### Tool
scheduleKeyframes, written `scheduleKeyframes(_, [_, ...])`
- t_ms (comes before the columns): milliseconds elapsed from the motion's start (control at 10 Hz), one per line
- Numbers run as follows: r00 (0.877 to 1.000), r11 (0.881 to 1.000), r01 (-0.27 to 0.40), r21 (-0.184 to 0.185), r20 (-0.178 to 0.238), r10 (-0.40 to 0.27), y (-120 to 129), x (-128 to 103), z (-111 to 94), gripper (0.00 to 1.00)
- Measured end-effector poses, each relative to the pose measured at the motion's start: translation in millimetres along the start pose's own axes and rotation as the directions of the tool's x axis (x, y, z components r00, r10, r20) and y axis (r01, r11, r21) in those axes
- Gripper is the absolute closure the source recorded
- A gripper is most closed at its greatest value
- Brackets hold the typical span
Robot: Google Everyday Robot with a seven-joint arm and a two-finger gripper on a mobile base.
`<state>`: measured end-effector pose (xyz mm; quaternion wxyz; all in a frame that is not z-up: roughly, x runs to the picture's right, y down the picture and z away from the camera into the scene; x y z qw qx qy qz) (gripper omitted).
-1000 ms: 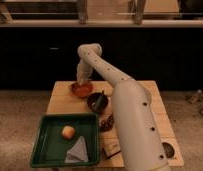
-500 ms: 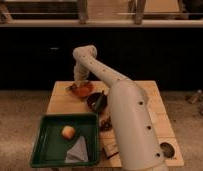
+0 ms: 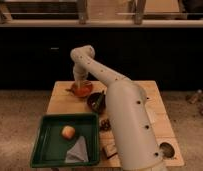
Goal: Place fork in red bowl
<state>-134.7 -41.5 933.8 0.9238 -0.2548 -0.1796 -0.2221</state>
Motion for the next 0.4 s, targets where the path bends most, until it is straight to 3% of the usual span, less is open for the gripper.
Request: scheduleKeyframes(400, [0.999, 1.0, -0.011, 0.008, -0.03, 0.011, -1.4, 4.4, -4.9, 0.2])
